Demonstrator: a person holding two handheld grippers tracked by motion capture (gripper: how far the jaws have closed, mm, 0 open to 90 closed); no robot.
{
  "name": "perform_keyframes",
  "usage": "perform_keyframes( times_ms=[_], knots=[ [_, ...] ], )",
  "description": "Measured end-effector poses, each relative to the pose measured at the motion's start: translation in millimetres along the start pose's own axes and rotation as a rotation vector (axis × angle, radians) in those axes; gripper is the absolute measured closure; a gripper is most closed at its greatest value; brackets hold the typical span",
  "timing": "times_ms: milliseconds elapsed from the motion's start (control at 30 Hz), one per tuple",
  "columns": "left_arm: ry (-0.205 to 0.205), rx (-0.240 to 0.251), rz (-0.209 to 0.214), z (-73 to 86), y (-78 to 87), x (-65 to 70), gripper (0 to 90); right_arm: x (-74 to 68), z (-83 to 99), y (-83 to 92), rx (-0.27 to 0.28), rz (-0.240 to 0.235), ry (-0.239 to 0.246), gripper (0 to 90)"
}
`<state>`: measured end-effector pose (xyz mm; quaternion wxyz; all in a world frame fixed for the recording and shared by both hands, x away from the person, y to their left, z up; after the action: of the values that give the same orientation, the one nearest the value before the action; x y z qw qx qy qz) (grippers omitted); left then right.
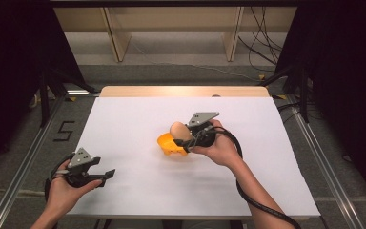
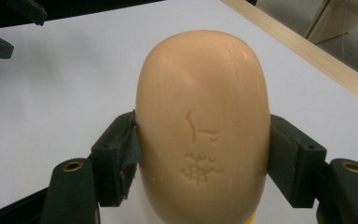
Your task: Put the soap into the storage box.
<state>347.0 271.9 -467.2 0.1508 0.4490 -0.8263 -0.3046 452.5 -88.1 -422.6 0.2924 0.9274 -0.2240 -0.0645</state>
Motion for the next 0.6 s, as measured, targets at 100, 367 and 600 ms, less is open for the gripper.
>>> perform_keyframes(
  times_ms=[100, 367, 600],
  knots=[
    [0.007, 0.008, -0.012, 0.3, -1.2, -0.4, 24.6, 1.7, 0.2, -2.5, -0.005, -0.001, 0.010, 33.3],
    [0.002, 0.005, 0.003, -0.1, -0.1, -0.4, 24.6, 5.0, 2.7, -6.6, -0.028, 0.000, 0.012, 33.3],
    [0.002, 0.009, -0.001, 0.3, -0.6, -0.6, 24.6, 8.5, 5.8, -14.7, -0.043, 0.007, 0.013, 33.3]
  ],
)
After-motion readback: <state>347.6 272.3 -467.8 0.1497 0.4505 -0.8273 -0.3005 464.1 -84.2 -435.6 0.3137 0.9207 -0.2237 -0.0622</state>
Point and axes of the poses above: each handheld gripper's, and its own axes: y roughly backward along the jaws, z roughly out of its underside, x roughly to its right, the point moved 2 cm from there along -y, roughly forward along the jaws, and after that the axes turned 3 degrees about -z, right-handed, at the moved point
